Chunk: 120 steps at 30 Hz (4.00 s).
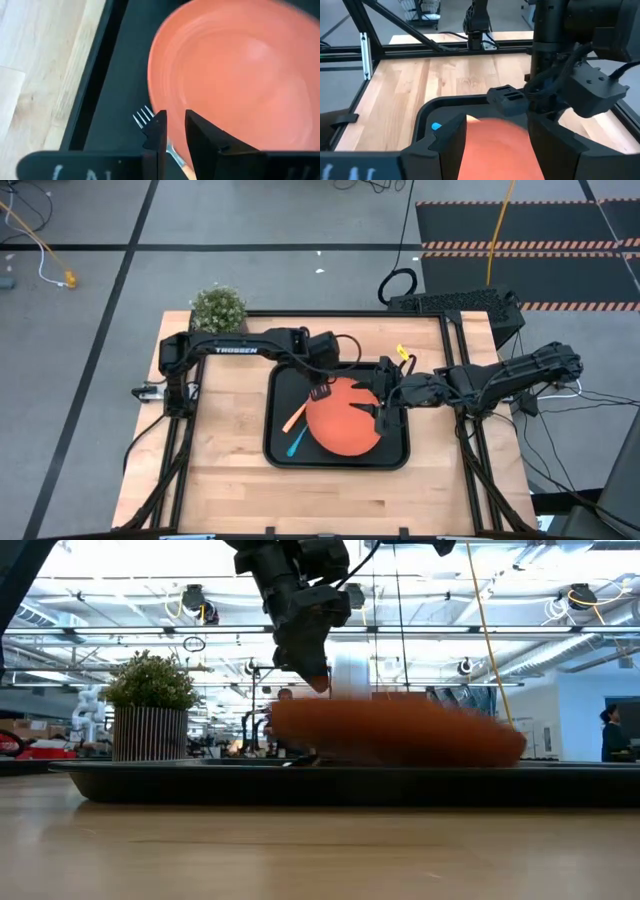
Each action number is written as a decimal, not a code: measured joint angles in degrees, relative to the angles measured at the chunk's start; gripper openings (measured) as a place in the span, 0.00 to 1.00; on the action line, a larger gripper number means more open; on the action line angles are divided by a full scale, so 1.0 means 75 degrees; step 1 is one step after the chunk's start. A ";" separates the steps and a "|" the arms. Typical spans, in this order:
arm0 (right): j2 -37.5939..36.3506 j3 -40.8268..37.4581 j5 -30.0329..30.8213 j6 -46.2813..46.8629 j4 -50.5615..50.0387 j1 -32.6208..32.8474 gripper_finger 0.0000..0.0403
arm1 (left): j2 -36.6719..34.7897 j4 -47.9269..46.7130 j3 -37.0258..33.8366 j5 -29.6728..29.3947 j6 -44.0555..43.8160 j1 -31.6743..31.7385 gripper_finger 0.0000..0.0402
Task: Pick and place plate/cup/fork/spoon on tray
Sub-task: Put the orange plate on the black tray, then adjust the orange fork on the black tray
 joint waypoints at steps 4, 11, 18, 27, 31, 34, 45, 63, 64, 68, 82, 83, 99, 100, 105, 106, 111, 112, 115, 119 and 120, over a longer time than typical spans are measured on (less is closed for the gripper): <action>0.0000 0.0000 0.0000 0.0000 -0.0069 0.0000 0.50 | 0.0000 -0.0169 0.0000 -0.0005 0.0093 -0.0045 0.19; -0.0064 0.0000 0.0003 0.0054 -0.0248 0.0021 0.50 | -0.0006 -0.0516 0.0000 -0.0004 0.0179 -0.0154 0.19; -0.0067 0.0000 0.0002 0.0204 -0.0379 0.0041 0.50 | -0.0203 -0.1422 -0.0006 -0.0036 0.0483 -0.0139 0.20; -0.0064 0.0000 0.0001 0.0439 -0.0660 0.0089 0.50 | -0.0283 -0.3118 -0.0368 -0.0353 0.1146 -0.0084 0.20; -0.0067 0.0000 0.0000 0.0551 -0.0767 0.0096 0.50 | -0.0274 -0.3252 -0.0894 -0.0032 0.1304 -0.0130 0.20; -0.0067 0.0000 0.0000 0.0548 -0.0761 0.0099 0.50 | -0.0265 -0.3189 -0.1257 0.0100 0.1341 -0.0233 0.20; -0.0067 0.0000 0.1506 0.0505 -0.1128 0.0093 0.50 | -0.0970 -0.2531 -0.1472 0.0101 0.1312 -0.0241 0.20; -0.0080 -0.4152 0.4791 -0.2299 0.7077 -0.0570 0.50 | -0.1979 -0.0151 -0.1463 -0.1035 0.3331 0.0371 0.20; -0.0122 -0.4328 0.4765 -0.2651 0.7457 -0.0622 0.50 | -0.1978 0.0189 -0.1463 -0.1005 0.3423 0.0485 0.20; -0.0488 -0.4538 0.4122 -0.4261 0.8307 -0.0771 0.50 | -0.1979 0.1200 -0.1463 -0.0740 0.3346 0.1002 0.20; -0.2288 -0.4535 0.3946 -0.2850 0.5586 -0.1278 0.50 | -0.1976 0.4192 -0.1463 -0.0335 0.0968 0.1289 0.20; -0.2287 -0.4535 0.3813 -0.2564 0.5220 -0.1213 0.50 | -0.1976 0.4154 -0.1468 -0.0326 0.1066 0.1197 0.20; -0.2128 -0.4538 0.3425 -0.1246 0.5427 -0.0584 0.50 | -0.3822 -0.2226 -0.1437 -0.2828 -0.1135 -0.1031 0.20; -0.2125 -0.4538 0.3422 -0.1372 0.5500 -0.0618 0.50 | -0.3793 -0.2256 -0.1460 -0.2924 -0.1082 -0.1198 0.20; -0.2126 -0.4538 0.3435 -0.2144 0.5590 -0.0947 0.50 | -0.2927 -0.2439 -0.1689 -0.4112 -0.0776 -0.1713 0.20; -0.2127 -0.4538 0.3435 -0.2257 0.5591 -0.1045 0.50 | -0.2659 -0.2696 -0.1696 -0.4389 -0.0777 -0.1748 0.20; -0.2153 -0.4538 0.3436 -0.2591 0.5562 -0.1498 0.50 | -0.1306 -0.3505 -0.1693 -0.4989 -0.1224 -0.1800 0.20; -0.2170 -0.4538 0.3436 -0.2668 0.5526 -0.1556 0.50 | -0.1059 -0.3563 -0.1693 -0.5065 -0.1344 -0.1810 0.20; -0.2261 -0.4538 0.3433 -0.2901 0.5496 -0.1708 0.50 | -0.0519 -0.3682 -0.1693 -0.5178 -0.1663 -0.1799 0.20; -0.2439 -0.4538 0.3427 -0.3319 0.5456 -0.1813 0.50 | -0.0274 -0.3416 -0.1670 -0.5088 -0.2226 -0.1800 0.20; -0.2480 -0.4538 0.3424 -0.3434 0.5441 -0.1832 0.50 | -0.0271 -0.3215 -0.1670 -0.4942 -0.2392 -0.1800 0.20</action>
